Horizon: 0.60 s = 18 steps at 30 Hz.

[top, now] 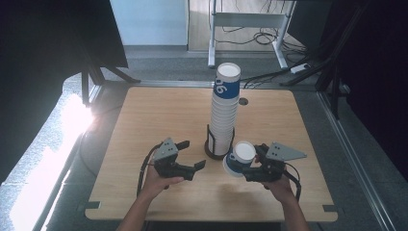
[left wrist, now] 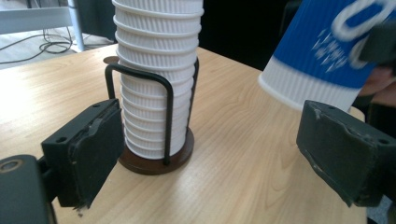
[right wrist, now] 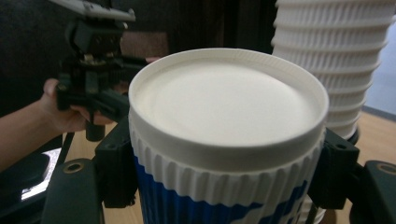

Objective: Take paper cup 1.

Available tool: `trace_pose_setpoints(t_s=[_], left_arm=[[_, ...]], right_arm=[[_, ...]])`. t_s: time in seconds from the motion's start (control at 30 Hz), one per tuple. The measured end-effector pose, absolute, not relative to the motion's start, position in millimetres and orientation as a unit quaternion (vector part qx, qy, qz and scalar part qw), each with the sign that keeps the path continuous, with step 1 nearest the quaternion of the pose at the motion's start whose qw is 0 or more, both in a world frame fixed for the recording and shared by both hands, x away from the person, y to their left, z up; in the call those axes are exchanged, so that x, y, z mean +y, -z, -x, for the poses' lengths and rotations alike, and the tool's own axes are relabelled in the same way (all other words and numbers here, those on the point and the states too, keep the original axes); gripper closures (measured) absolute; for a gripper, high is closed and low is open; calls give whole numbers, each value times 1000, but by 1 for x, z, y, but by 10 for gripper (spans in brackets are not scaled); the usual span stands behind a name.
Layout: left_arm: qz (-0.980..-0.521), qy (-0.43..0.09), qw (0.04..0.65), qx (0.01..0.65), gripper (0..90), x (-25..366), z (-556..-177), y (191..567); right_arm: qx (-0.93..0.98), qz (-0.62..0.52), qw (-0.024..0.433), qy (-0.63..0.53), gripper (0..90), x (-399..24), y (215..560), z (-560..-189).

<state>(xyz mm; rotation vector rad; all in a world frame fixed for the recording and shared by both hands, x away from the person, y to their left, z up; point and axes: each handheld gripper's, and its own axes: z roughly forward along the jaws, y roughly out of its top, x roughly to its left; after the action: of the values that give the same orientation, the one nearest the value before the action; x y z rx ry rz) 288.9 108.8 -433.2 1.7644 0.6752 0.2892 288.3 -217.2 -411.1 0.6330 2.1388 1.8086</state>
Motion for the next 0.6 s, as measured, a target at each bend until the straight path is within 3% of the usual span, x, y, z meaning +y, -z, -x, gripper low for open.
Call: trace_pose_setpoints(t_s=[0.6], left_arm=[[-755,-122,584,272,97,110,-270,436]], right_arm=[[756,-231,109,-603,260,-198,455,-285]])
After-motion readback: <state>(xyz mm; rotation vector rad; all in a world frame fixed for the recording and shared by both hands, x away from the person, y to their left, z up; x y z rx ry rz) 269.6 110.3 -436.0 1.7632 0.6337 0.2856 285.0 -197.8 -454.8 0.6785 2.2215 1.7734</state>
